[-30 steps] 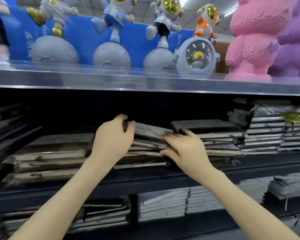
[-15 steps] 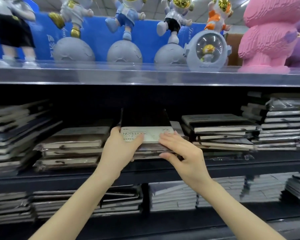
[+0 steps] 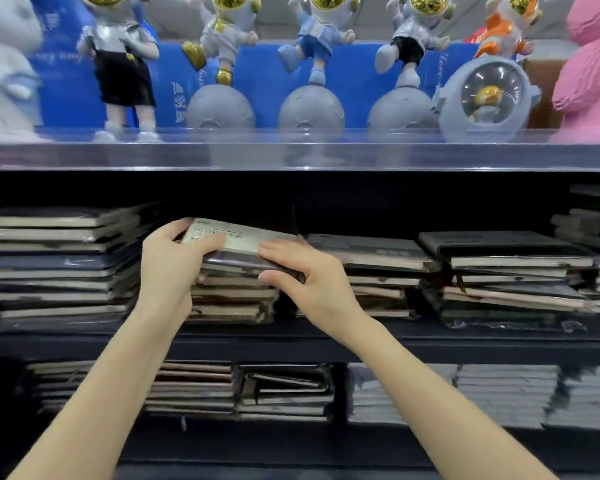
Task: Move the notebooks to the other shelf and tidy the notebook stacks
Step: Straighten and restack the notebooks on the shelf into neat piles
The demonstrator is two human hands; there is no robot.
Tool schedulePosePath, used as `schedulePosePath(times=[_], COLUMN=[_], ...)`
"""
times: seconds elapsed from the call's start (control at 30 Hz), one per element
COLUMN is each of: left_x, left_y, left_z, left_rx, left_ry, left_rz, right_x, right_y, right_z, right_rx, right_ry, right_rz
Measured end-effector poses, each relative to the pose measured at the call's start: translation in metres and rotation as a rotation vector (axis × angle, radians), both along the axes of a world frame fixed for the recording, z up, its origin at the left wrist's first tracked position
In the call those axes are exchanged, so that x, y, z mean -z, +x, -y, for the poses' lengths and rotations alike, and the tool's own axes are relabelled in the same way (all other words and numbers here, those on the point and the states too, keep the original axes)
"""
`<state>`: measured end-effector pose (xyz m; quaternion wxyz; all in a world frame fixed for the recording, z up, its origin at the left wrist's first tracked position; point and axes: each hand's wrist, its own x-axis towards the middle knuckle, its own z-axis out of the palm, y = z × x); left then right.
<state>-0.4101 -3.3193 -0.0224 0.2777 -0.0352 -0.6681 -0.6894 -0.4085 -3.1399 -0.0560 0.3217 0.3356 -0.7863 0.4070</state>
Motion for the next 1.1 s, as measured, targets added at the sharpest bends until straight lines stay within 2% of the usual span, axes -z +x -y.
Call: schedulePosePath(times=[0.07,0.13,0.17,0.2,0.3,0.37,0.43,0.5,0.57,0.63,0.73,0.83,0.93,1.03,1.1], left_x=[0.001,0.005,0.007,0.008,0.012,0.016,0.019,0.021,0.025,0.027,0.029,0.03,0.026,0.026,0.027], left_y=[-0.01,-0.018,-0.021,-0.024,-0.03,-0.029,-0.023,-0.016,-0.006,0.006,0.03,0.04,0.038,0.028,0.027], left_z=[0.018,0.028,0.03,0.032,0.035,0.034,0.027,0.015,-0.002,-0.02,-0.047,-0.067,-0.083,-0.095,-0.101], left_rx=[-0.122,-0.426,-0.586,-0.685,-0.738,-0.699,-0.615,-0.542,-0.455,-0.327,-0.115,-0.016,0.085,0.276,0.367], left_ry=[-0.132,-0.586,-0.817,-0.961,-1.127,-1.173,-1.167,-1.154,-1.117,-1.028,-0.843,-0.778,-0.674,-0.455,-0.194], left_rz=[0.049,0.146,0.15,0.12,-0.096,-0.28,-0.392,-0.49,-0.559,-0.585,-0.363,-0.081,0.064,0.181,0.238], right_x=[0.0,-0.002,-0.003,-0.003,-0.007,-0.009,-0.011,-0.01,-0.002,0.006,0.016,0.031,0.045,0.047,0.043], right_y=[-0.011,-0.019,-0.021,-0.02,-0.004,0.003,0.003,-0.004,-0.012,-0.014,0.0,0.023,0.04,0.051,0.06], right_z=[0.019,0.029,0.032,0.034,0.03,0.005,-0.036,-0.077,-0.099,-0.107,-0.107,-0.108,-0.107,-0.109,-0.113], right_rx=[0.005,0.057,0.099,0.136,0.223,0.372,0.581,0.794,0.859,0.843,0.843,0.792,0.76,0.697,0.579], right_ry=[0.038,0.068,0.103,0.143,0.094,0.008,0.066,0.294,0.488,0.524,0.5,0.448,0.365,0.316,0.14], right_rz=[0.042,0.066,0.05,0.023,-0.108,-0.222,-0.185,-0.003,0.058,-0.025,-0.161,-0.295,-0.404,-0.392,-0.265])
